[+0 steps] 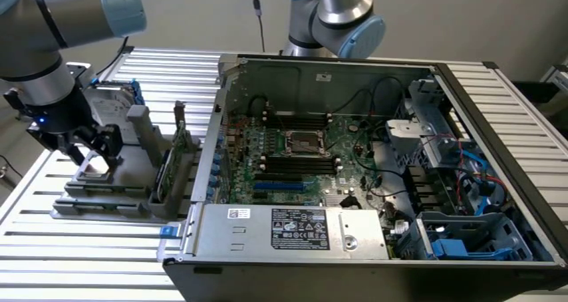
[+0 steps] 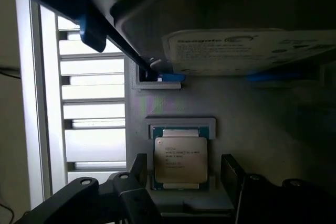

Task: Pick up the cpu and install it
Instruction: 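Pick up the cpu and move it towards the insertion slot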

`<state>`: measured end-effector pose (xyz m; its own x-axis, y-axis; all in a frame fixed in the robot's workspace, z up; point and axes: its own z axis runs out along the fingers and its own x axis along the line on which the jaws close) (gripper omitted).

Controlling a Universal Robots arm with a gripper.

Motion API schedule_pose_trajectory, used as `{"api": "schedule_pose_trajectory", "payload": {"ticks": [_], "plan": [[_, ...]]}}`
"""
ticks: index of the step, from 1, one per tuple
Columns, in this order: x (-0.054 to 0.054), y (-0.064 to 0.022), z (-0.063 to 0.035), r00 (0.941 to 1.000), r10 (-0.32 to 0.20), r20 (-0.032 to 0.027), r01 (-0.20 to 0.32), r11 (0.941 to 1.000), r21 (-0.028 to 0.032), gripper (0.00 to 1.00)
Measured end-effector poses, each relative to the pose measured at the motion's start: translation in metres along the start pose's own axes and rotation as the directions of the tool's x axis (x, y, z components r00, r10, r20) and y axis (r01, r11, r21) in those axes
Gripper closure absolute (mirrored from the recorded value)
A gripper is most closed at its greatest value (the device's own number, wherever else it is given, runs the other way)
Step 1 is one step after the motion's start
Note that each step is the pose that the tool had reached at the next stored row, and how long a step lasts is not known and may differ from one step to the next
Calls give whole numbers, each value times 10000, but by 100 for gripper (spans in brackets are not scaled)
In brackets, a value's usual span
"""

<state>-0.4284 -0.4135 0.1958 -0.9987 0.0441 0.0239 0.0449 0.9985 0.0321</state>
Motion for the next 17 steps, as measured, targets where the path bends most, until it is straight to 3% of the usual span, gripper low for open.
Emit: {"api": "schedule_pose_trajectory", "payload": {"ticks": [11, 15, 17], "plan": [[0, -32, 75, 10000, -13, -8, 13, 9999, -155, 33], [0, -33, 91, 10000, -15, -12, 15, 9997, -245, 33], [2, -33, 97, 10000, -17, -19, 16, 9995, -321, 33]]}}
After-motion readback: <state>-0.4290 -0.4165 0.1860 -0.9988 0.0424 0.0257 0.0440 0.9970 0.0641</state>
